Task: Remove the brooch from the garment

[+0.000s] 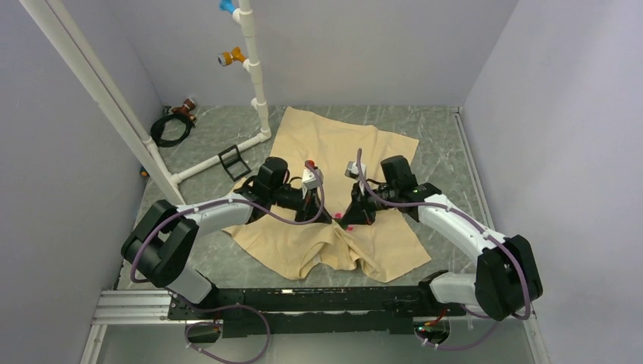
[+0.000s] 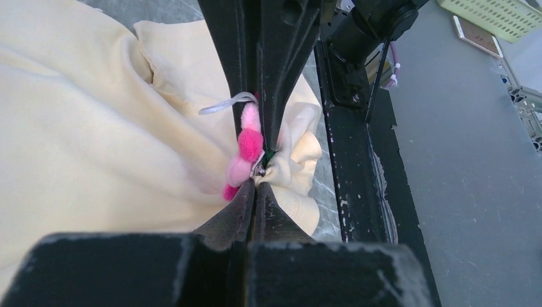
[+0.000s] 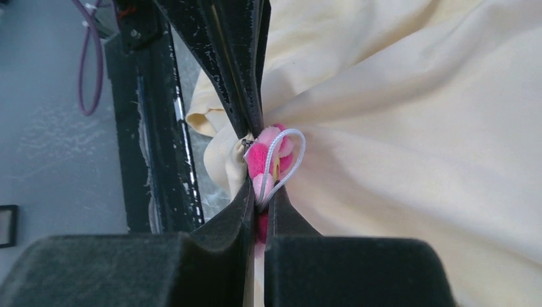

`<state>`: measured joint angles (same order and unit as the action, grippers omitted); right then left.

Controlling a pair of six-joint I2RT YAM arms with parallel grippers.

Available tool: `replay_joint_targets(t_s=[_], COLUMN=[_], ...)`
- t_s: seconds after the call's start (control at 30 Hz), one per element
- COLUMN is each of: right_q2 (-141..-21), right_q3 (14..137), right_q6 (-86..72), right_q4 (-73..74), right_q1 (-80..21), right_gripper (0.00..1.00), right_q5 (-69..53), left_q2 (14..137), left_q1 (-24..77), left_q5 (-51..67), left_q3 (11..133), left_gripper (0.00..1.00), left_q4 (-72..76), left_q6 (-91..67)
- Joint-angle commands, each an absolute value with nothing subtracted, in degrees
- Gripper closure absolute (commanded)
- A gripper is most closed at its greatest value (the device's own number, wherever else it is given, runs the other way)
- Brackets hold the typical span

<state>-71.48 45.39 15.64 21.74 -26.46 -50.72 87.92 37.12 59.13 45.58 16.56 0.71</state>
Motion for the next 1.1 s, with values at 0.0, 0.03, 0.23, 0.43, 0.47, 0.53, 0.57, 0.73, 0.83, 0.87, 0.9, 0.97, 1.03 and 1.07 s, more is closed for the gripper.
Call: replay_joint_targets(t_s=[0.0, 0.03, 0.23, 0.43, 0.47, 0.53, 0.57, 0.73, 0.83, 0.87, 0.9, 0.97, 1.03, 1.07], right_q2=[-72.7, -72.8, -73.9, -74.0, -74.0, -74.1, -74.0, -74.7, -75.6, -76.0, -76.3, -76.6, -76.7, -76.4], right_q3=[44.6, 44.2, 41.4, 39.4, 39.2, 39.1, 39.1, 38.0, 36.9, 36.5, 36.2, 35.7, 35.2, 34.9], right_q6=[6.4, 4.1, -6.3, -10.5, -10.7, -10.4, -10.4, -14.0, -18.8, -20.5, -22.1, -24.4, -25.5, -25.3], right_q4=[10.2, 8.3, -2.8, -8.0, -8.4, -8.1, -8.3, -12.7, -18.9, -21.2, -23.0, -26.0, -27.7, -27.8], right_q1=[-24.8, -24.4, -21.6, -20.6, -20.4, -20.3, -20.2, -19.8, -19.9, -19.9, -19.9, -19.9, -19.9, -19.9], right_gripper=[1.0, 1.0, 1.0, 1.0, 1.0, 1.0, 1.0, 1.0, 1.0, 1.0, 1.0, 1.0, 1.0, 1.0], right_q5=[-61.0, -62.0, -66.6, -68.0, -67.8, -67.5, -67.6, -68.0, -68.5, -68.8, -68.9, -69.2, -69.5, -69.9], left_q2=[86.5, 86.5, 86.5, 85.2, 84.8, 83.9, 83.4, 83.4, 84.1, 84.4, 85.0, 85.6, 85.9, 85.6], left_q1=[37.2, 37.3, 37.3, 37.3, 37.3, 37.2, 37.3, 37.3, 38.0, 38.4, 38.8, 39.4, 39.5, 39.4], left_q5=[60.5, 60.3, 59.6, 59.3, 59.3, 59.2, 59.3, 60.7, 60.6, 60.3, 59.9, 59.0, 58.4, 59.3], left_q3=[44.2, 44.0, 42.6, 41.7, 41.7, 42.0, 42.1, 41.7, 41.2, 41.5, 41.7, 41.9, 41.7, 41.7], left_gripper=[1.0, 1.0, 1.0, 0.97, 0.96, 0.96, 0.96, 0.99, 1.0, 1.0, 0.99, 0.98, 0.94, 0.88], left_q4=[20.8, 20.8, 20.2, 18.8, 18.5, 17.7, 17.4, 19.5, 23.2, 23.4, 23.3, 23.6, 24.1, 23.7], left_q6=[-1.4, -1.3, -0.9, 1.4, 1.6, 2.1, 2.2, -0.6, -3.7, -3.7, -3.7, -3.8, -4.1, -3.8])
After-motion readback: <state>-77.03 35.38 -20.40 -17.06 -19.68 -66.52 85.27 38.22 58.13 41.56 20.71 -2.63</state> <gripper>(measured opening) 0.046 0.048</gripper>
